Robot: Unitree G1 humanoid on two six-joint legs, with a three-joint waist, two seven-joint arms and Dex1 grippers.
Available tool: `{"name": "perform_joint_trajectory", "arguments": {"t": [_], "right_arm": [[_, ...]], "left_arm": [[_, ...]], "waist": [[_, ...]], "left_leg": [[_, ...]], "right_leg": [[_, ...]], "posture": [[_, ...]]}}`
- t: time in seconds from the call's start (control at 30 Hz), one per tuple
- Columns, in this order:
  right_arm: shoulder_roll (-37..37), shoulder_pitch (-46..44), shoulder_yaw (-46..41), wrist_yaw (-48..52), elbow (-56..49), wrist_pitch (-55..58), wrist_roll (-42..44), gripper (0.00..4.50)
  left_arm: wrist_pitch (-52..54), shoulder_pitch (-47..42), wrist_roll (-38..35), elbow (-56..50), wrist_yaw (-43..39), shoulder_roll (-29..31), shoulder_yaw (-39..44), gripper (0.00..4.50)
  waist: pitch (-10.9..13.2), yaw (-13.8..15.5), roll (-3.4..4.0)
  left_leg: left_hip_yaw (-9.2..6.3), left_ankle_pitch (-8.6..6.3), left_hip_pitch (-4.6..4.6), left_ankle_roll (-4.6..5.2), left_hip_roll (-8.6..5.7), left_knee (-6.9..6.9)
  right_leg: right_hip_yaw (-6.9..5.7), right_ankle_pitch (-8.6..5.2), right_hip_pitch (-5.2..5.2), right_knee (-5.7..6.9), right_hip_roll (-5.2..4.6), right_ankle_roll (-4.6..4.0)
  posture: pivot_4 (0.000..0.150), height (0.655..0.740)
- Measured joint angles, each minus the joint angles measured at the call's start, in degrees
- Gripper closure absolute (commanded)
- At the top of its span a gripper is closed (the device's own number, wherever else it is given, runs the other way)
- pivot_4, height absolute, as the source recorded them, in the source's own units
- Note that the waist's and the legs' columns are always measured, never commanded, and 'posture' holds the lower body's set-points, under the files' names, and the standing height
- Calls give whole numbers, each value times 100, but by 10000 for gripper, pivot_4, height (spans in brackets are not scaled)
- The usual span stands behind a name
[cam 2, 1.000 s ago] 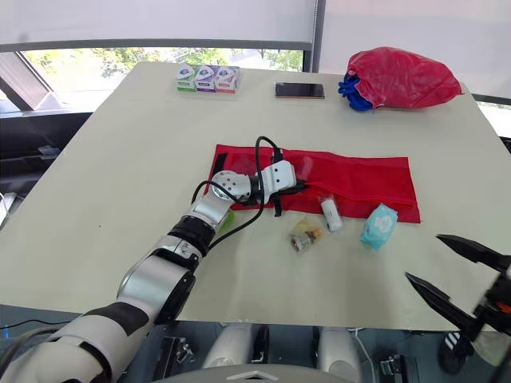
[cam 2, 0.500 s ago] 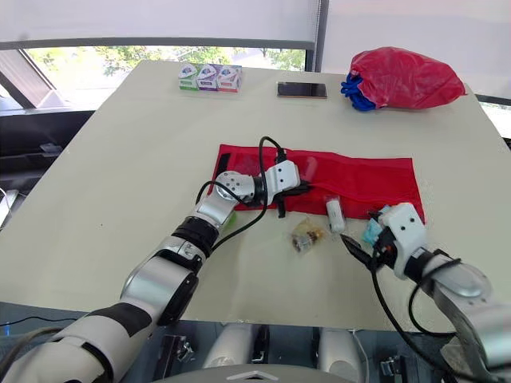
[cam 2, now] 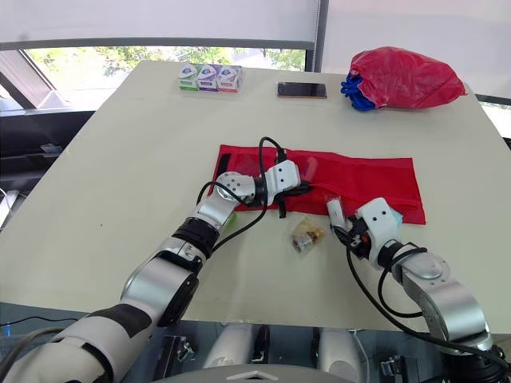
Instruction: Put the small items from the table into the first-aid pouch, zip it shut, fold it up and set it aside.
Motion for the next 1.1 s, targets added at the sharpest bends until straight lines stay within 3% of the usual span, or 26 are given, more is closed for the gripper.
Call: {"name": "perform_joint_trajectory", "arguments": {"t": [0.03, 0.07, 0.3, 0.57, 0.7, 1.1], "right_arm": [[53, -28, 0, -32, 0, 2, -8, 43528], [74, -51, 9, -53, 0, 8, -15, 44356], [124, -83, 21, -82, -58, 142, -31, 44356], [1203, -753, -955, -648, -298, 2256, 1242, 44356], [1543, -1248, -1190, -973, -76, 2819, 1418, 44356], [1950, -2177, -1143, -1509, 1201, 2332, 902, 44356]], "left_arm": [[5, 0, -4, 0, 3, 1, -1, 45000], [6, 1, -5, -1, 4, -1, -6, 45000], [16, 20, -15, -17, 1, -5, -10, 45000], [12, 20, -18, -17, 1, -20, -11, 45000], [11, 45, -18, -57, 2, -62, -18, 45000], [22, 187, -21, -340, -44, -90, -68, 45000]], "waist": [[0, -9, 0], [0, -12, 0], [-1, -29, 0], [-1, -39, 2], [-1, -37, 4], [-1, -54, 10]], "left_leg": [[0, 0, 0, 0, 0, 0], [0, 0, 1, 0, 0, 1], [-2, 0, 4, 0, 0, 2], [-6, 0, 3, 0, 14, 2], [-8, 0, 2, 0, 9, 1], [-4, 0, 1, 0, -4, -2]], "right_leg": [[0, 0, 1, 0, 0, 0], [0, 0, 3, 0, 0, 0], [0, 0, 5, 1, 0, 0], [-2, 0, 5, 7, -1, -1], [-4, 0, 4, 8, -2, -1], [-2, 1, -2, 14, -1, 0]], "posture": [[1500, 7400], [1500, 7400], [1500, 7400], [1500, 7400], [1500, 7400], [1500, 7400]]}}
